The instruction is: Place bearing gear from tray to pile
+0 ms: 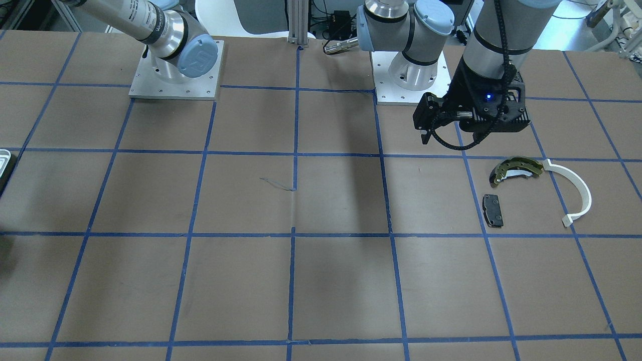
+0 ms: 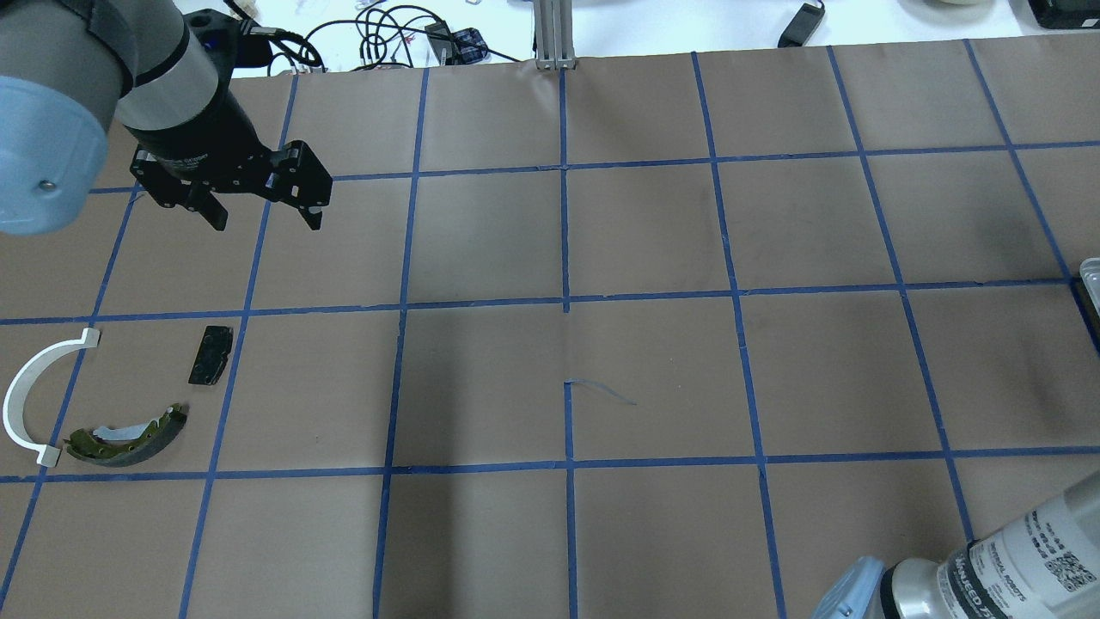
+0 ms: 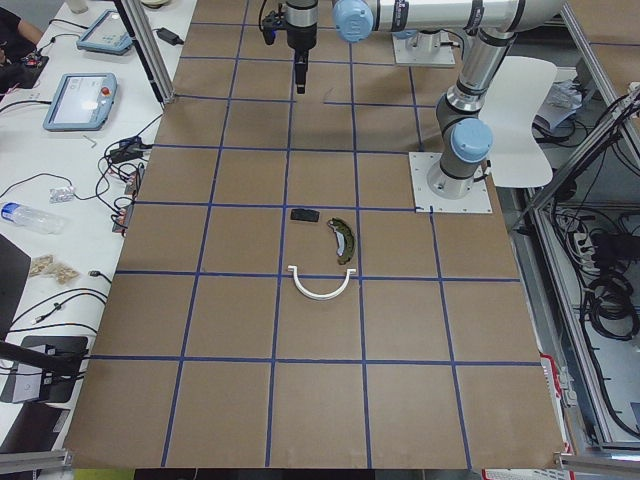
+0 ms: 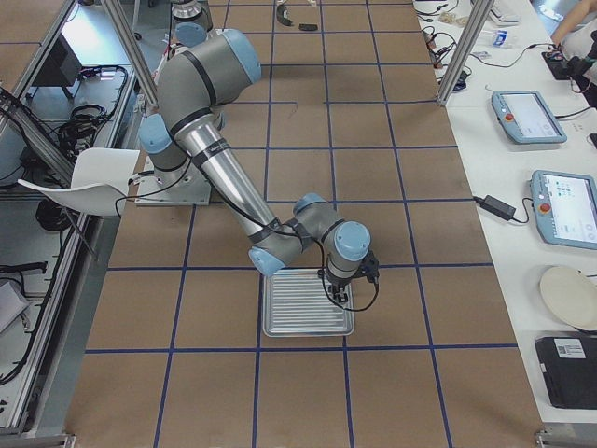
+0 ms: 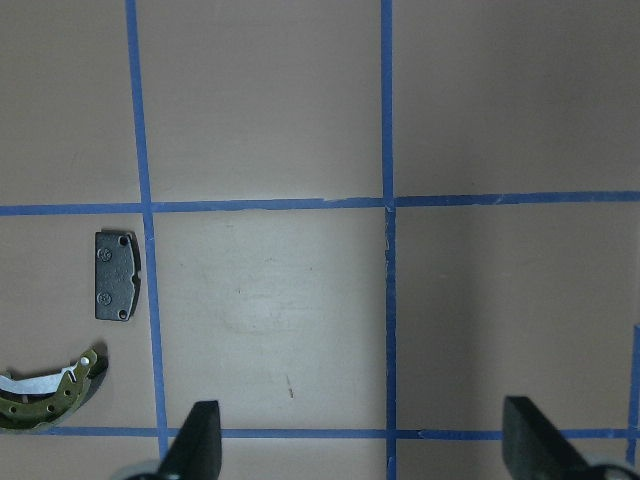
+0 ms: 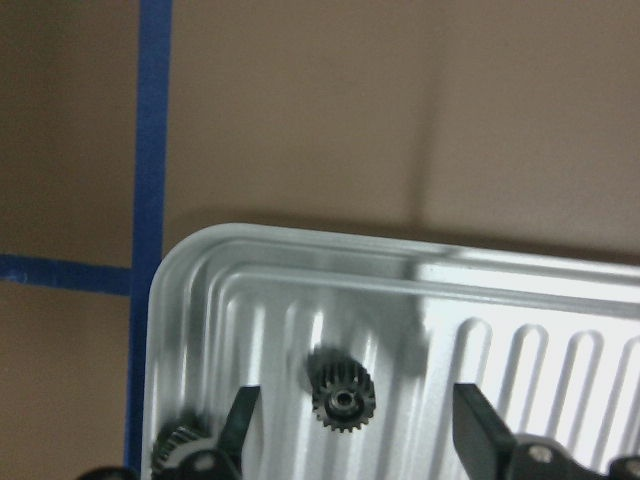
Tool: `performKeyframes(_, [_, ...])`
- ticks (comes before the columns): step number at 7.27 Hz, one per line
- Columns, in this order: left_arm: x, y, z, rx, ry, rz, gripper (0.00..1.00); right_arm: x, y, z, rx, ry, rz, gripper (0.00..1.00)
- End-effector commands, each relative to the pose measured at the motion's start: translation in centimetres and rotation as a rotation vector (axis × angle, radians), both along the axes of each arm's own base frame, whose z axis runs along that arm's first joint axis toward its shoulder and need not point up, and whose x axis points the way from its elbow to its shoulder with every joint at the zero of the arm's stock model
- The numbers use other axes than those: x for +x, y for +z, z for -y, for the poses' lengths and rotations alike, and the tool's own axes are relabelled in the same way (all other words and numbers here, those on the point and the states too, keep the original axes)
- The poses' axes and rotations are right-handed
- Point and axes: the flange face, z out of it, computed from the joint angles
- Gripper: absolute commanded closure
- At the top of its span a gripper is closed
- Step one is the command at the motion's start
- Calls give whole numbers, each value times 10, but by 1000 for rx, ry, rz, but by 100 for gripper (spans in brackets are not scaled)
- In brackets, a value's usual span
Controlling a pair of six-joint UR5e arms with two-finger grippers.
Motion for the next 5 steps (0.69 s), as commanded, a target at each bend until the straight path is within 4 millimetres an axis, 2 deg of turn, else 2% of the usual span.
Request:
performKeyframes(1, [4,1,1,-3,10,-2,0,-2,-5,2,0,20,5,44])
performKeyframes(3, [4,3,1,-7,10,-2,0,-4,-3,3,-1,14,-1,55])
performKeyframes(5, [4,3,1,-7,10,-2,0,-1,-7,1,6,16,8,70])
